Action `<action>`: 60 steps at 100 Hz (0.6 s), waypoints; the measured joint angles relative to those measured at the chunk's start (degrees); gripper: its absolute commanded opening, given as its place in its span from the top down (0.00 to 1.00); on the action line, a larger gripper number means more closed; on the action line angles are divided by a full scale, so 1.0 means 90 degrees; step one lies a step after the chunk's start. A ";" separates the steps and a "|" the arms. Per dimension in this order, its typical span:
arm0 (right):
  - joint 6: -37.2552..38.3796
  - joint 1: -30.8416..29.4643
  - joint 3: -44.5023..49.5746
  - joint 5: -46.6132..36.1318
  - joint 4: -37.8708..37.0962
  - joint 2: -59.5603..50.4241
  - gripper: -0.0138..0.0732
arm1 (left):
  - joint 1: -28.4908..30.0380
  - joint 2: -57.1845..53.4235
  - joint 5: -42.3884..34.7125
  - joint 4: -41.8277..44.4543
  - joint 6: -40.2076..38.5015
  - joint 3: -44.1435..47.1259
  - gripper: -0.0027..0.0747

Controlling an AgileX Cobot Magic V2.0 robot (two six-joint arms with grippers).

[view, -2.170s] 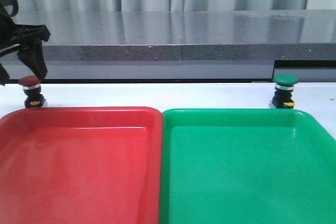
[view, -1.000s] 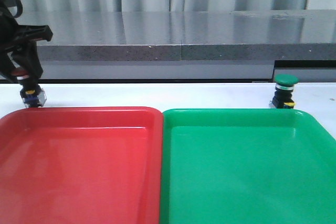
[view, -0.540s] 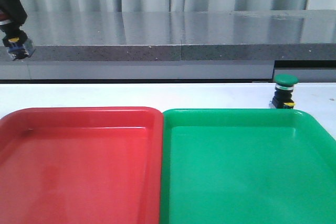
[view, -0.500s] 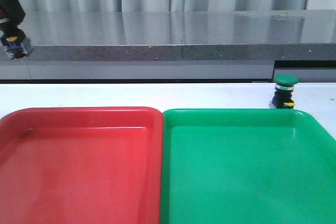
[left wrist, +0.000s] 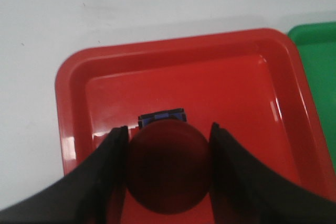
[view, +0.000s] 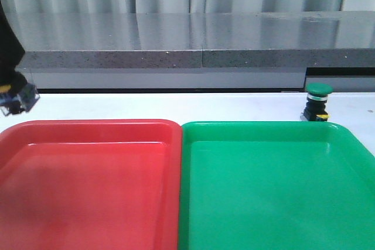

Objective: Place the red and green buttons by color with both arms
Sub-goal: 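Lower the red button into the red tray and open the left gripper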

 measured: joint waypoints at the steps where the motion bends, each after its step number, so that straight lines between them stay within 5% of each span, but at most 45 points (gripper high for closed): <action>1: 0.0000 0.0000 0.0000 0.0000 0.0000 0.0000 0.92 | -0.0016 0.0000 -0.0002 0.0000 0.0000 0.0028 0.99; 48: 0.0000 0.0000 0.0000 0.0000 0.0000 0.0000 0.92 | -0.0307 0.0597 -0.0497 0.0121 0.0015 0.0867 0.99; 60: 0.0000 0.0000 0.0000 0.0000 0.0000 0.0000 0.92 | -0.0307 0.0826 -0.0524 0.0179 0.0015 0.0881 0.89</action>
